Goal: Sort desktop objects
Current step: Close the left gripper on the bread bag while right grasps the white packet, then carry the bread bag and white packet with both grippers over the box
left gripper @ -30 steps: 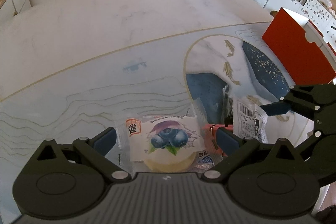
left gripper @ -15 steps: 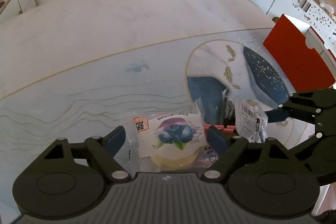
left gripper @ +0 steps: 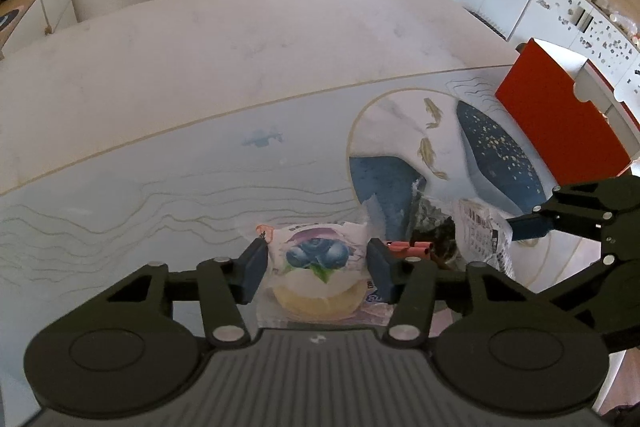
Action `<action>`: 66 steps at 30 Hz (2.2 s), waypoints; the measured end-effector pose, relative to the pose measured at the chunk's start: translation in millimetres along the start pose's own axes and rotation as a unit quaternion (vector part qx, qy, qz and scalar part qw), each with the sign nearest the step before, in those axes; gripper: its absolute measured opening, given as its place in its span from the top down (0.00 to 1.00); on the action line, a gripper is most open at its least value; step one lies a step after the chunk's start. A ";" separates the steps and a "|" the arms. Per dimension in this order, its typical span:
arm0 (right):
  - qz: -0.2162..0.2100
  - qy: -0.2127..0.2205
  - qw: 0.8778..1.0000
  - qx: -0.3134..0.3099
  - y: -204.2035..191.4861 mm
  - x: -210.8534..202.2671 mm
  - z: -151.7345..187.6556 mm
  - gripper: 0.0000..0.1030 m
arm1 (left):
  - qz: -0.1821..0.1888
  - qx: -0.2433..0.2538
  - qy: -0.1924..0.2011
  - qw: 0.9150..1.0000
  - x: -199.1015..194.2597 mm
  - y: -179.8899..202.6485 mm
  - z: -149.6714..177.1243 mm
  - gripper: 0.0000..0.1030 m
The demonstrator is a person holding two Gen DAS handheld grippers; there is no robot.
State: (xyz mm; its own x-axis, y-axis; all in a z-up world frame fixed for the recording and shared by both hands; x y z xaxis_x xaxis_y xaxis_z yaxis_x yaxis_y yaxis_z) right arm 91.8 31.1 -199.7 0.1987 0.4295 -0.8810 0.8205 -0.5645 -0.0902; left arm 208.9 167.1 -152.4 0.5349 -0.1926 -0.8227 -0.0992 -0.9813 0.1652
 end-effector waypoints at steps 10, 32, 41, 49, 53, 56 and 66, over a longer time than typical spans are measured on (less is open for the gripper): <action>0.005 0.016 1.000 0.006 4.2 -15.6 4.4 0.38 | -0.010 -0.017 0.006 1.000 -11.9 -4.3 6.8 0.54; 0.027 0.021 0.999 0.020 22.3 -46.0 32.6 0.38 | -0.020 -0.033 0.022 0.999 -44.7 11.3 24.5 0.55; 0.035 0.024 0.999 0.032 41.1 -61.1 50.3 0.38 | -0.017 -0.034 0.024 0.999 -54.0 29.3 28.2 0.55; 0.039 0.023 0.998 0.047 62.1 -72.7 69.1 0.38 | -0.014 -0.034 0.029 0.999 -62.4 52.5 27.7 0.55; 0.041 0.025 0.998 0.051 72.4 -80.8 75.6 0.38 | -0.011 -0.030 0.033 0.999 -67.3 66.5 25.4 0.55; 0.043 0.025 0.997 0.054 81.8 -87.0 80.8 0.38 | -0.008 -0.028 0.034 0.999 -68.5 77.3 23.3 0.55; 0.052 0.024 0.996 0.066 113.5 -104.8 100.3 0.38 | 0.007 -0.016 0.033 0.999 -64.4 119.8 17.4 0.55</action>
State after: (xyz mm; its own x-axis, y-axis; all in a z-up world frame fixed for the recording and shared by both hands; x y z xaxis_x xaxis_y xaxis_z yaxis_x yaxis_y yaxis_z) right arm 110.3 -148.7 -164.2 0.3073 0.3953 -0.8656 0.7174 -0.6938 -0.0622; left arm 147.9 61.8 -89.1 0.5885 -0.2049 -0.7821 -0.0803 -0.9774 0.1956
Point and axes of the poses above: each gripper's, at about its wrist camera, not at the fingertips, and x roughly the way its jaws point, y to its right, z to its underside, the point moved 8 cm from there along x, roughly the way its jaws point, and after that the axes turned 1 degree about z, right-handed, at the moved point
